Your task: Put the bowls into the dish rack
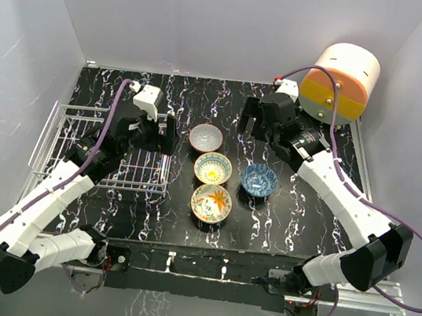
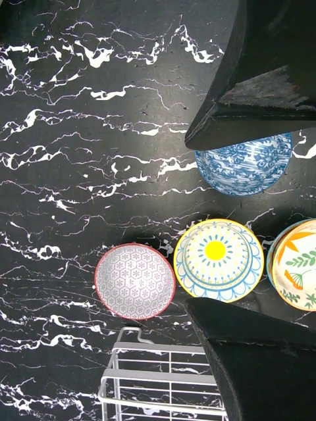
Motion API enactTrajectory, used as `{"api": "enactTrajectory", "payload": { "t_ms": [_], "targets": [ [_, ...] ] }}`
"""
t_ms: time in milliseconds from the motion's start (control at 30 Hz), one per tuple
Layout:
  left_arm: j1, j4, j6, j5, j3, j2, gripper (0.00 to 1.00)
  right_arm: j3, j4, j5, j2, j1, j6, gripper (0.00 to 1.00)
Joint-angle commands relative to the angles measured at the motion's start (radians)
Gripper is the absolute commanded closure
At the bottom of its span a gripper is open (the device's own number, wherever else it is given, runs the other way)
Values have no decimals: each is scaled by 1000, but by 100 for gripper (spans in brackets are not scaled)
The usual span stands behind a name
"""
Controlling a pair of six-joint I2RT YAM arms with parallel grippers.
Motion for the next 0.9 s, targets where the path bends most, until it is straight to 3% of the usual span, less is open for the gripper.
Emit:
{"api": "enactTrajectory", "payload": {
  "t_ms": [0, 233, 333, 433, 533, 633, 867],
  "targets": [
    [-4, -17, 25, -7, 50, 22, 3, 10, 60, 24, -20, 2, -25, 2],
    [-4, 11, 39, 13, 45, 9, 3, -62, 143, -39, -77, -21, -135, 2],
    [-4, 8, 44, 0, 35, -5, 3, -77, 149, -65, -102, -136, -93, 2],
    [-12, 18, 34, 15, 28, 1, 3, -84, 144, -183, -99, -298, -46, 2],
    [-93, 33, 10, -5, 33, 46, 3, -105, 151, -229, -91, -358, -15, 1],
    [-232, 81, 23, -130, 22, 85, 3, -126, 154, -232, -90, -384, 12, 2],
    [-341, 214, 11, -184, 13, 265, 5, -181, 168, -279, -120, -486, 49, 2]
  ]
}}
